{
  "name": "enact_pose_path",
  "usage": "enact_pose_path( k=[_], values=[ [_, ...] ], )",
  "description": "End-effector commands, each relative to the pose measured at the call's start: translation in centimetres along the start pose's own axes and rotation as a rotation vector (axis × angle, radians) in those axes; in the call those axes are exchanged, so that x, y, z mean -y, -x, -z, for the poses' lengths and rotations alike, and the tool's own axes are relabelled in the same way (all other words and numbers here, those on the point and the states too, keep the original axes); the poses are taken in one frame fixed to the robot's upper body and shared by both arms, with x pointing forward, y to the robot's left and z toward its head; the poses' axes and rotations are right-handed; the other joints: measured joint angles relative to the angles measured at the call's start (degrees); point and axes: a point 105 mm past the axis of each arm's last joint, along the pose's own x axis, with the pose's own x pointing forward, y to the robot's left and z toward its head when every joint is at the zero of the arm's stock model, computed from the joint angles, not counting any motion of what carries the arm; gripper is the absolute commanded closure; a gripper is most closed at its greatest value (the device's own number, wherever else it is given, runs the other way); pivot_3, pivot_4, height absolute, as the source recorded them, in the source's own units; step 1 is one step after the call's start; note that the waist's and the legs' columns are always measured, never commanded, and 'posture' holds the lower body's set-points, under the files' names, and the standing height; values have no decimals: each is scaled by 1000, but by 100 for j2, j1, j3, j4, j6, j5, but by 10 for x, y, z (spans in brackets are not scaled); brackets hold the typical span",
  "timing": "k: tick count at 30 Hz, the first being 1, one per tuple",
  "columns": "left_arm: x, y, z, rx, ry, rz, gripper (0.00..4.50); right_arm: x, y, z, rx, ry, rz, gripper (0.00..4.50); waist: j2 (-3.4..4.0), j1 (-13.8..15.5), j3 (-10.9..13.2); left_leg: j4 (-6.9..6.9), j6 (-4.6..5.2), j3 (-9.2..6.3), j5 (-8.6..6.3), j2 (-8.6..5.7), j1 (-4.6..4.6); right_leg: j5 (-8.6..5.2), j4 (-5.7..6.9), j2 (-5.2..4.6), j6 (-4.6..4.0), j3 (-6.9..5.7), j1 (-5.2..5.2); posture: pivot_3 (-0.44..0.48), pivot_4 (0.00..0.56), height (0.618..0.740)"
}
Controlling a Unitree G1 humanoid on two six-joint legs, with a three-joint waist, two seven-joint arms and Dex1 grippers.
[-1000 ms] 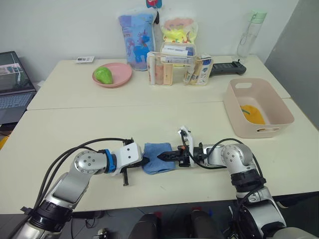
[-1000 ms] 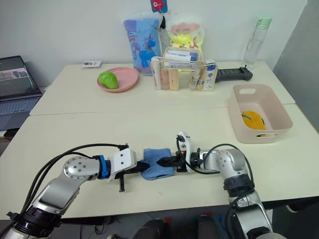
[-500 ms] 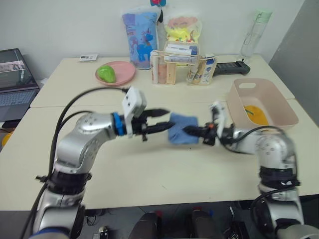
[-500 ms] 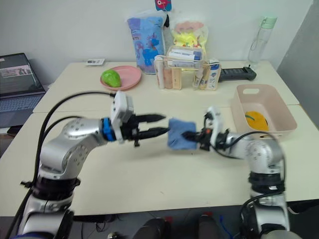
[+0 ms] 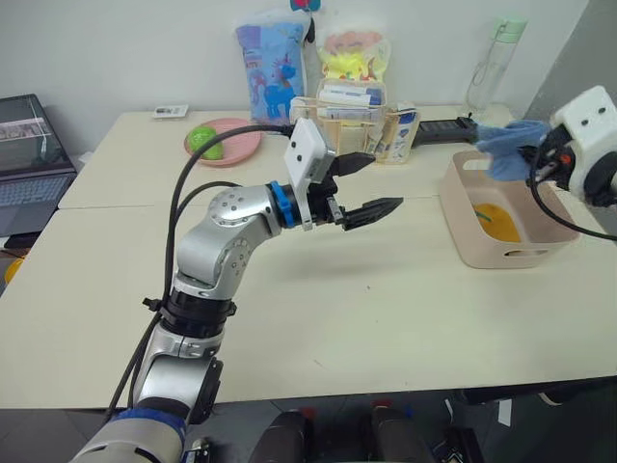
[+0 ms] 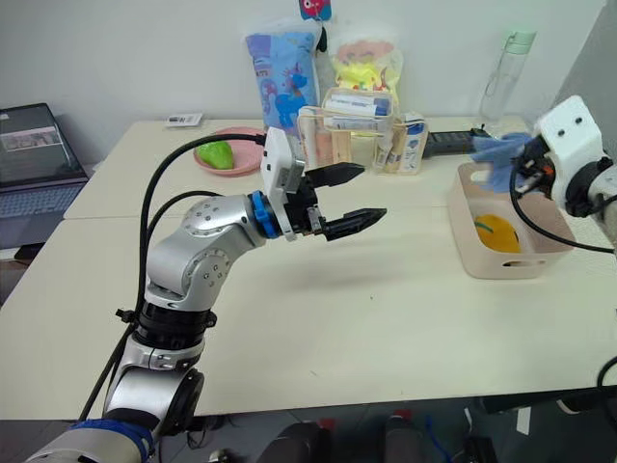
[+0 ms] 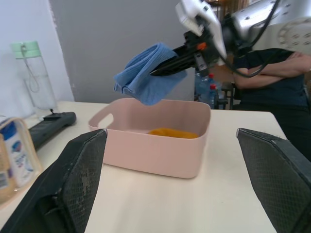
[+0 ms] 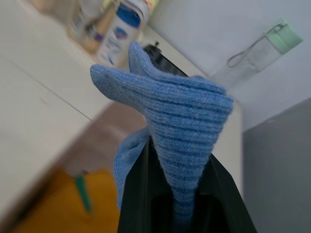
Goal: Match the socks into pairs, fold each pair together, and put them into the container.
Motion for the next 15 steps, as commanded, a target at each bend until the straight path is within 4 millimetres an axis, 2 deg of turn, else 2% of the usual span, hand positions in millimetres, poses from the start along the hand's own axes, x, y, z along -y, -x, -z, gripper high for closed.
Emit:
enact_pose_path(
  k=[1, 8, 15],
  values=[
    [12, -6, -10, 31, -49, 33, 61, 7, -9, -3, 12, 273, 11, 4500, 0, 0, 0, 0, -1, 1, 0, 0, 0, 0, 0, 0, 0, 1, -1, 0, 150, 740],
    [16, -3, -8, 28, -43, 19, 61, -16, -29, 24, -64, 537, -126, 4500, -1, 31, 1, 1, -3, -2, 1, 0, -2, 0, -4, 0, 0, -1, -2, 0, 150, 740],
    [13, 10, -2, -9, -37, -11, 61, -30, -21, 36, -92, 549, -309, 4500, -1, 44, 1, 3, -3, -3, 1, 0, -1, 0, -3, 0, -1, -1, -1, 0, 150, 740]
  ],
)
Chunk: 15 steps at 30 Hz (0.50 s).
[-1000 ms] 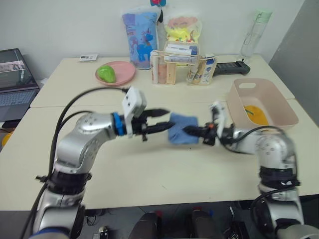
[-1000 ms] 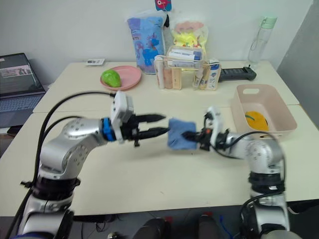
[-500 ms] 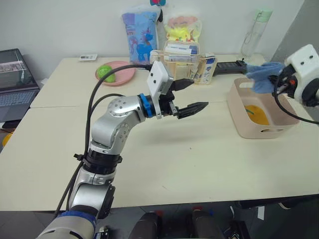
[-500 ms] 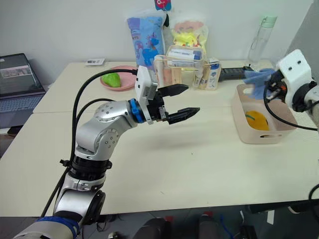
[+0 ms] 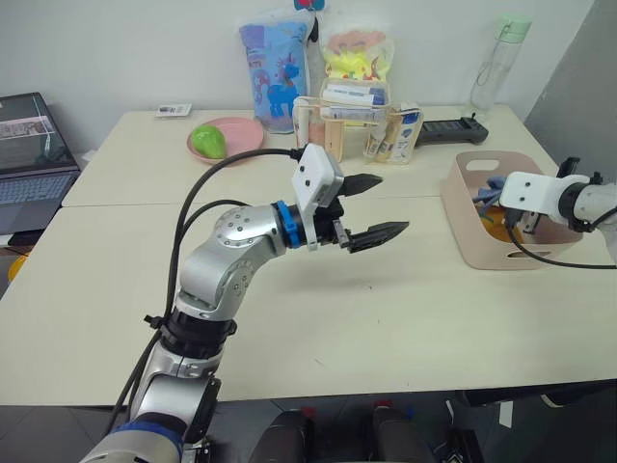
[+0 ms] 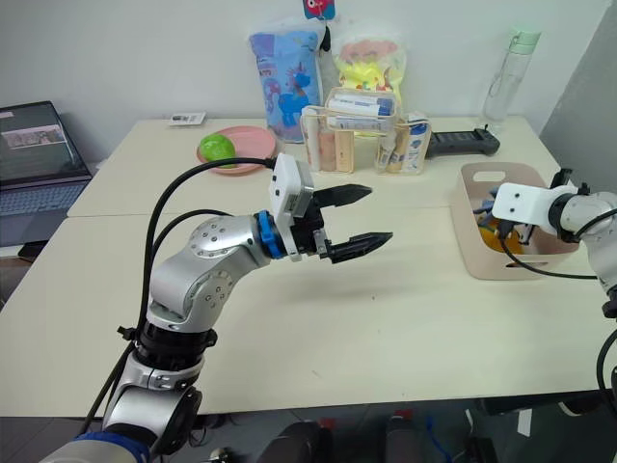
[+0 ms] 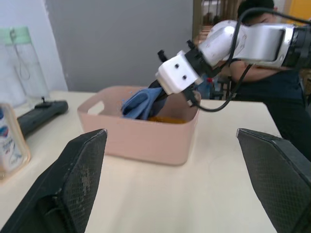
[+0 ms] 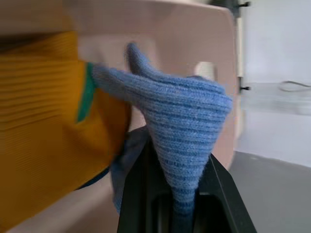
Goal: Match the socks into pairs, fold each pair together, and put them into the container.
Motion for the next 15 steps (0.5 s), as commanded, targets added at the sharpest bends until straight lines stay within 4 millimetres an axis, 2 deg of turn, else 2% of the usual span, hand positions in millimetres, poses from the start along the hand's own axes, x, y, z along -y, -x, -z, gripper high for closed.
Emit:
enact_pose_path(
  k=[1, 3, 7, 11, 14, 15],
  values=[
    [2, 3, -13, 34, -45, 4, 61, 10, 12, -2, 17, 12, -17, 4500, 0, 0, 0, 0, 0, 0, 0, 0, 0, 0, 0, 0, 0, 0, 0, 0, 150, 740],
    [1, 2, -14, 36, -44, 1, 61, 6, 13, -6, 38, -13, -65, 4500, 0, 1, 0, 0, 0, -1, 0, 0, 0, 0, -1, 0, 0, -1, 1, 0, 150, 740],
    [0, -3, -16, 42, -49, 13, 0, 7, 18, -10, 69, -44, -161, 3257, 0, 1, 0, 1, 0, -1, 0, 0, 0, 0, -1, 0, 0, -2, 1, 0, 150, 740],
    [-4, -2, -17, 47, -50, 2, 0, 20, 30, -12, 90, -71, -178, 1847, 0, 1, 0, 0, 0, -2, 0, 0, 0, 0, -1, 0, 0, -3, 1, 0, 150, 740],
    [-8, 0, -15, 40, -52, -10, 0, 30, 41, -23, 148, -139, -214, 738, 0, 2, 0, 1, 0, -4, 0, 0, 0, 0, -1, 0, 0, -4, 1, 0, 150, 740],
    [-8, 0, -13, 34, -54, -10, 0, 38, 51, -30, 179, -177, -227, 416, 1, 3, 0, 1, 0, -4, 0, 0, 0, 0, -1, 0, 0, -4, 1, 0, 150, 740]
  ],
)
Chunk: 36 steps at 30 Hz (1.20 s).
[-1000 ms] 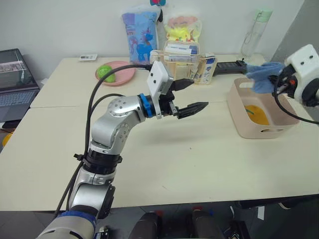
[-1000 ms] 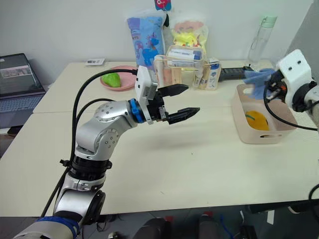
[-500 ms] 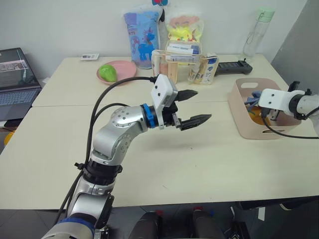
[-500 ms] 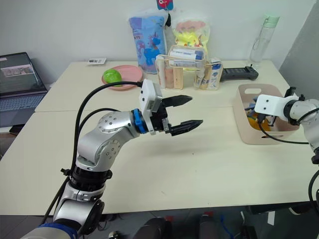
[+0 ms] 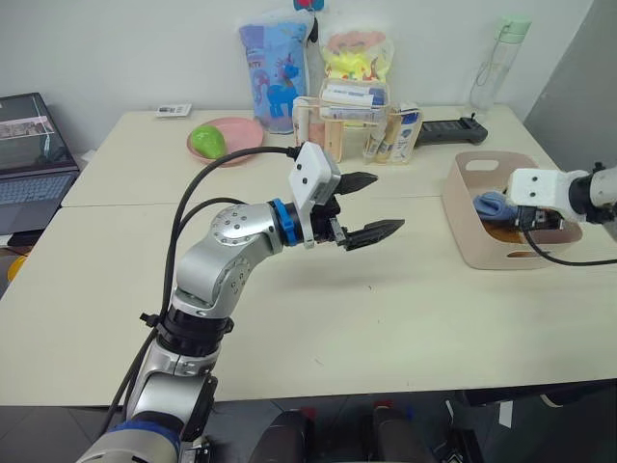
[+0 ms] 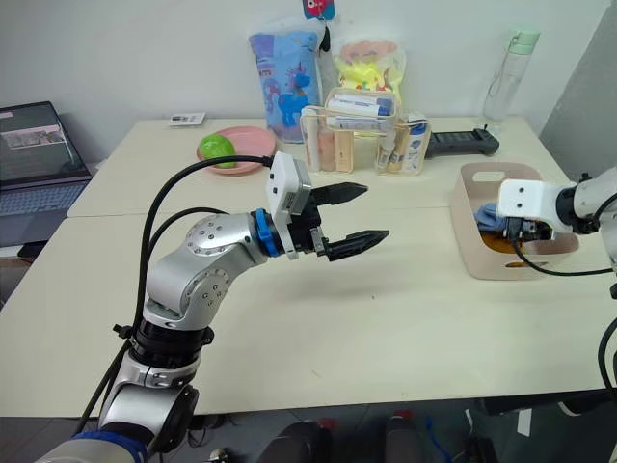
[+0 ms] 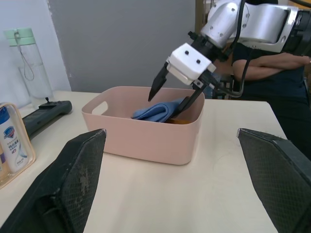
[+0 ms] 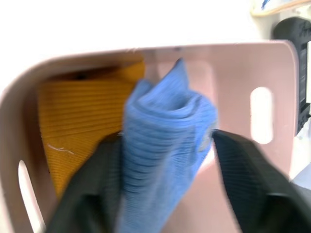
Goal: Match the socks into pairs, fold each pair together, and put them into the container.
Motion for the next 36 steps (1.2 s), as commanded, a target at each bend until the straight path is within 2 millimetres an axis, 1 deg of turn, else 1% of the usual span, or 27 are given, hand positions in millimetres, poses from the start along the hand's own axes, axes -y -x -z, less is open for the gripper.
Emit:
enact_pose_path(
  k=[1, 3, 4, 6, 8, 10, 11, 13, 14, 15, 19, 21, 24, 26, 28, 30, 36],
  values=[
    [-2, 3, -8, 24, -43, -5, 0, 22, 39, -24, 106, -85, 14, 416, 4, -1, 4, 0, 0, 0, 0, 0, -1, 0, 0, 0, 0, 1, 0, 0, 150, 740],
    [0, 3, -7, 23, -40, -2, 0, 33, 53, -34, 151, -131, 40, 416, 5, -1, 4, -1, 0, -1, 0, 0, -1, 0, 0, 0, 0, 0, -1, 0, 150, 740],
    [0, 3, -7, 25, -39, -1, 0, 39, 57, -35, 157, -137, 70, 416, 5, 0, 4, -2, 0, -2, 0, 0, -1, 0, 0, 0, 0, 0, -1, 0, 150, 740],
    [-1, 2, -9, 32, -39, -4, 0, 58, 61, -27, 121, -140, 198, 416, 4, 9, 4, -1, -1, -5, -1, 0, 0, 0, -1, 0, -1, -2, 0, 0, 150, 740],
    [-1, 1, -10, 37, -40, -6, 0, 69, 61, -17, 82, -138, 294, 416, 3, 15, 5, -1, -1, -6, -1, -1, -1, 0, -3, -1, -1, -2, 1, 0, 150, 740],
    [-1, 1, -9, 32, -48, -4, 0, 70, 56, -8, 39, -107, 321, 781, 2, 18, 5, 0, -1, -5, -1, -3, -1, 0, -3, -2, -1, -1, 2, 0, 150, 740],
    [0, 0, -8, 28, -54, 0, 0, 66, 51, -1, 4, -80, 317, 977, 2, 20, 5, 0, -1, -4, -1, -3, -1, 0, -3, -2, -1, -1, 2, 0, 150, 740],
    [1, 0, -8, 24, -58, 5, 0, 59, 41, 8, -24, -63, 306, 1544, 2, 19, 5, 0, -1, -2, -1, -3, -3, 0, -2, -2, 0, -1, 0, 0, 150, 740],
    [1, 0, -8, 24, -57, 6, 0, 54, 34, 11, -37, -50, 287, 1962, 2, 15, 5, 0, -1, -1, -1, -3, -3, 0, -2, -3, 0, -1, 0, 0, 150, 740],
    [1, 1, -8, 25, -56, 7, 0, 51, 30, 12, -44, -40, 275, 2267, 2, 11, 5, -1, -1, 0, -1, -3, -2, 0, -1, -2, -1, 0, -1, 0, 150, 740],
    [3, 1, -8, 18, -58, 9, 0, 31, 2, 21, -78, -23, 198, 3728, 3, -13, 5, -1, -2, 4, 0, 0, 0, 0, 2, -1, -1, 3, -2, 0, 150, 740],
    [3, 1, -8, 18, -57, 10, 0, 25, -6, 23, -82, -31, 168, 4446, 3, -8, 5, -1, -2, 2, 0, 1, 0, 0, 3, 0, -1, 1, -2, 0, 150, 740],
    [6, 2, -7, 7, -54, 24, 0, 12, -20, 23, -68, -45, 106, 4446, 3, -7, 5, 0, -2, 3, 0, 0, -1, 0, 2, 0, -1, 3, -2, 0, 150, 740],
    [8, 2, -2, -9, -57, 37, 0, 0, -30, 30, -78, -66, 62, 4446, 3, -6, 5, 0, -2, 2, 0, 0, 0, 0, 2, 0, -1, 1, -2, 0, 150, 740],
    [9, 2, 0, -12, -54, 41, 0, -6, -34, 35, -87, -81, 39, 4446, 3, -6, 5, 0, -2, 1, 0, 0, 0, 0, 2, 0, -1, 1, -1, 0, 150, 740],
    [10, 2, 0, -10, -52, 41, 0, -7, -35, 37, -93, -83, 32, 4446, 3, -6, 5, 1, -2, 2, 0, -1, 0, 0, 1, -1, -1, 2, 0, 0, 150, 740],
    [8, 2, 0, -6, -53, 37, 0, 6, -29, 32, -60, -116, 83, 4446, 3, -5, 5, 2, -2, 2, 0, -1, 0, 0, 1, -1, -1, 1, 0, 0, 150, 740]
  ],
)
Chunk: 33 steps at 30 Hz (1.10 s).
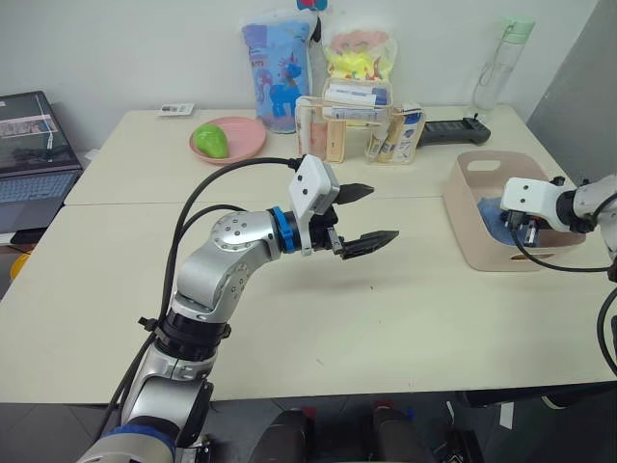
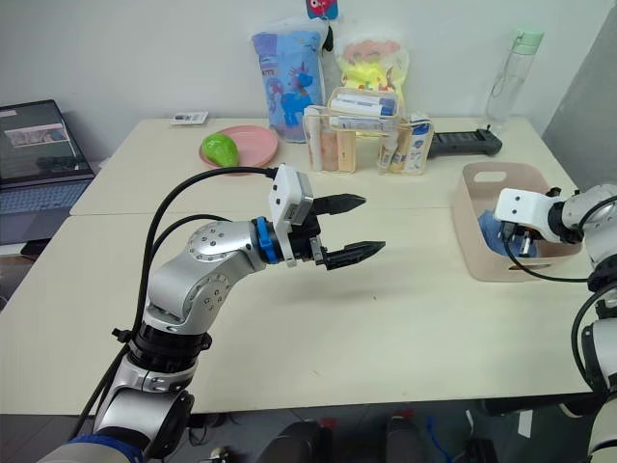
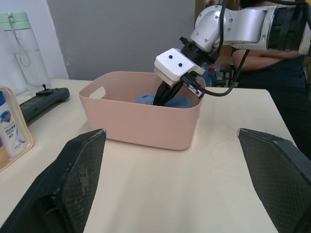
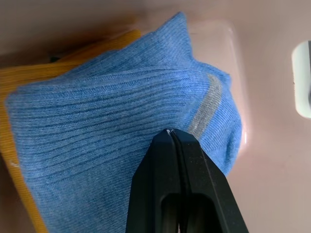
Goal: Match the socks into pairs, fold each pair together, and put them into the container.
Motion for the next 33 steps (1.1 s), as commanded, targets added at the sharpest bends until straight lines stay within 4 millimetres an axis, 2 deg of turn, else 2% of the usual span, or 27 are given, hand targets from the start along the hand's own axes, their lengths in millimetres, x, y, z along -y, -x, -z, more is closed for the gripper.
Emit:
enact_pose_path(
  k=[1, 5, 8, 10, 11, 14, 15, 18, 21, 24, 26, 27, 33],
  values=[
    [3, -1, -11, 27, -49, 16, 0, 15, 10, -6, 36, -18, 57, 4446, 0, -1, 0, 0, 0, 0, 0, 0, 0, 0, 0, 0, 0, 0, 0, 0, 150, 740],
    [1, 0, -11, 25, -51, 14, 0, 32, 22, -12, 60, -15, 146, 4446, 0, -1, 0, 0, 0, 0, 0, 0, 0, 0, 0, 0, 0, 1, 0, 0, 150, 740],
    [-5, 7, -12, 15, -58, -8, 0, 53, 40, -24, 121, -34, 233, 4446, 1, -1, 0, -1, 0, 1, 0, 0, -1, 0, 1, 0, 0, 1, -1, 0, 150, 740],
    [-18, 17, -10, 2, -69, -66, 0, 75, 59, -45, 223, -59, 339, 4446, 1, -6, 1, -2, 0, 0, 0, 1, 0, 0, 1, 0, 0, 1, -2, 0, 150, 740],
    [-26, 23, -10, -2, -80, -110, 0, 84, 67, -58, 293, -81, 385, 4283, 2, -18, 1, -3, 0, 0, 0, 1, 0, 0, 1, 1, 0, 0, -2, 0, 150, 740],
    [-49, 42, -3, -14, -99, -247, 0, 85, 71, -95, 506, -181, 410, 3518, 2, -38, 1, -6, -1, -1, 0, 4, 2, 0, 2, 4, -1, 1, -4, 0, 150, 740],
    [-58, 50, 0, -15, -100, -312, 0, 79, 69, -109, 587, -221, 408, 3206, 2, -38, 0, -5, -1, -2, 0, 5, 2, 0, 2, 4, -1, 0, -3, 0, 150, 740],
    [-73, 67, 10, -22, -109, -441, 0, 62, 66, -135, 731, -339, 407, 2135, -3, -13, -5, 0, -1, -10, 0, 5, 1, 0, 3, 4, -1, -5, 1, 0, 150, 740],
    [-86, 92, 28, -43, -102, -610, 0, 15, 50, -171, 866, -487, 344, 1024, -2, 15, -5, 8, -1, -16, 0, 1, -6, 1, 6, 1, 0, -8, -3, 0, 150, 740],
    [-82, 110, 49, -77, -96, -715, 0, -31, 28, -184, 864, -564, 315, 50, -2, 41, -5, 6, -1, -24, 0, -4, -17, 1, 7, 0, 0, -11, -15, 0, 150, 740],
    [-69, 118, 66, -118, -80, -740, 0, -69, 12, -188, 838, -544, 272, 50, -1, 52, -7, 8, -1, -24, 0, -7, -12, 1, 5, -2, 0, -10, -10, 0, 150, 740],
    [-64, 122, 72, -124, -61, -758, 0, -81, 7, -186, 821, -532, 267, 50, -4, 52, -9, 6, -1, -23, 0, -9, -12, 2, 2, -3, 1, -8, -11, 0, 150, 740],
    [-40, 135, 98, -207, 8, -804, 0, -106, -8, -149, 709, -671, 362, 50, -3, 41, -10, 5, -5, -23, 3, -7, 0, 6, 17, 1, -1, -5, -7, 0, 150, 740]
  ],
)
